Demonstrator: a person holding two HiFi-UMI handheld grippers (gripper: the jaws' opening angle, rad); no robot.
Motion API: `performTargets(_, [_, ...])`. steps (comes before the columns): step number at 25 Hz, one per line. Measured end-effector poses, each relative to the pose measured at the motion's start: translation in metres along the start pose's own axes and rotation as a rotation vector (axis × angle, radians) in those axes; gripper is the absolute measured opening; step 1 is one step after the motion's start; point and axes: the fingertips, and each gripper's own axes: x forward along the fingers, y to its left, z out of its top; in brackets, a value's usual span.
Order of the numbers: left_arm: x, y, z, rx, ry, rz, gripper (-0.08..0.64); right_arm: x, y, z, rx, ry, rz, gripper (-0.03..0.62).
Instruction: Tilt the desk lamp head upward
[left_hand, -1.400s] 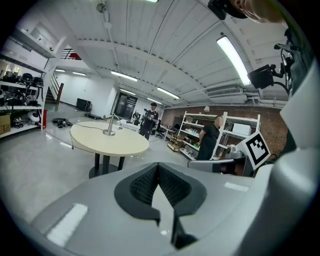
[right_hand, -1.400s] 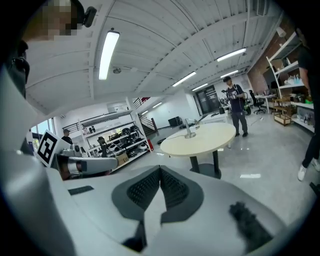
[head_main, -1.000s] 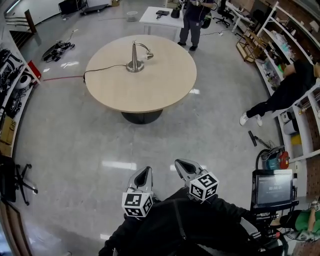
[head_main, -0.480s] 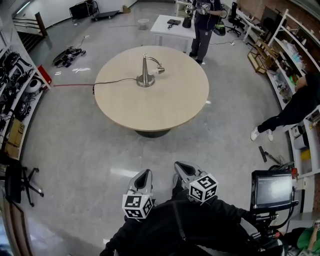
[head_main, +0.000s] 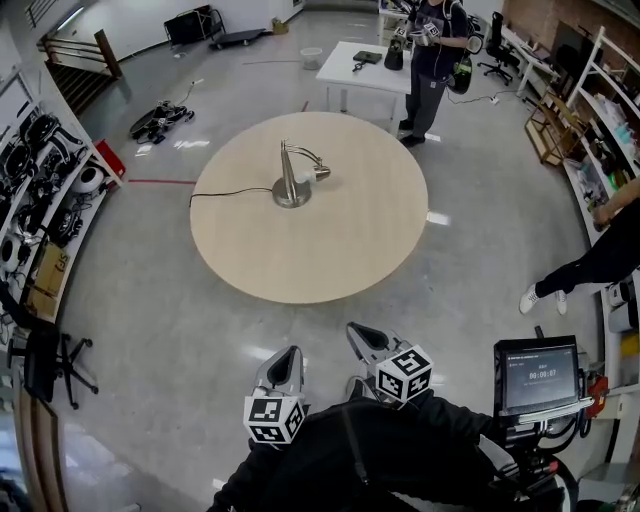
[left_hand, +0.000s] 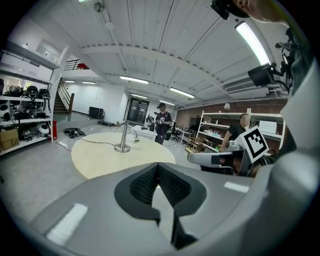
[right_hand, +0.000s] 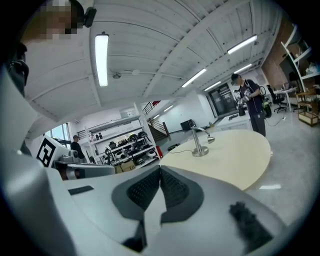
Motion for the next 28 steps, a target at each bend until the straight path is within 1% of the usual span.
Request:
performTargets(3, [0.032, -0.016, 0.012, 0.013, 0.015, -0.003, 0.008, -0.003, -0.035, 0.014, 0.022, -0.004, -0.003, 0.005])
performTargets(5, [0.048, -0.021, 0.02, 0.028, 0.021, -0.008, 0.008, -0.004, -0.052, 0.021, 0.038, -0.013, -0.009, 0.005])
performTargets(10, [0.078, -0.03, 0.03, 0.058, 0.034, -0.039, 0.008, -0.005, -0.084, 0.028, 0.061, -0.027, -0.053, 0.005])
performTargets(15, [0.108, -0.027, 0.04, 0.075, 0.04, -0.088, 0.008, 0.003, -0.11, 0.036, 0.073, -0.039, -0.106, 0.005])
performTargets(23, [0.151, 0.007, 0.062, 0.072, 0.04, -0.193, 0.008, 0.039, -0.133, 0.054, 0.076, -0.049, -0.227, 0.005])
performTargets(28, [0.166, 0.059, 0.084, 0.038, 0.031, -0.229, 0.008, 0.09, -0.123, 0.068, 0.066, -0.03, -0.261, 0.005])
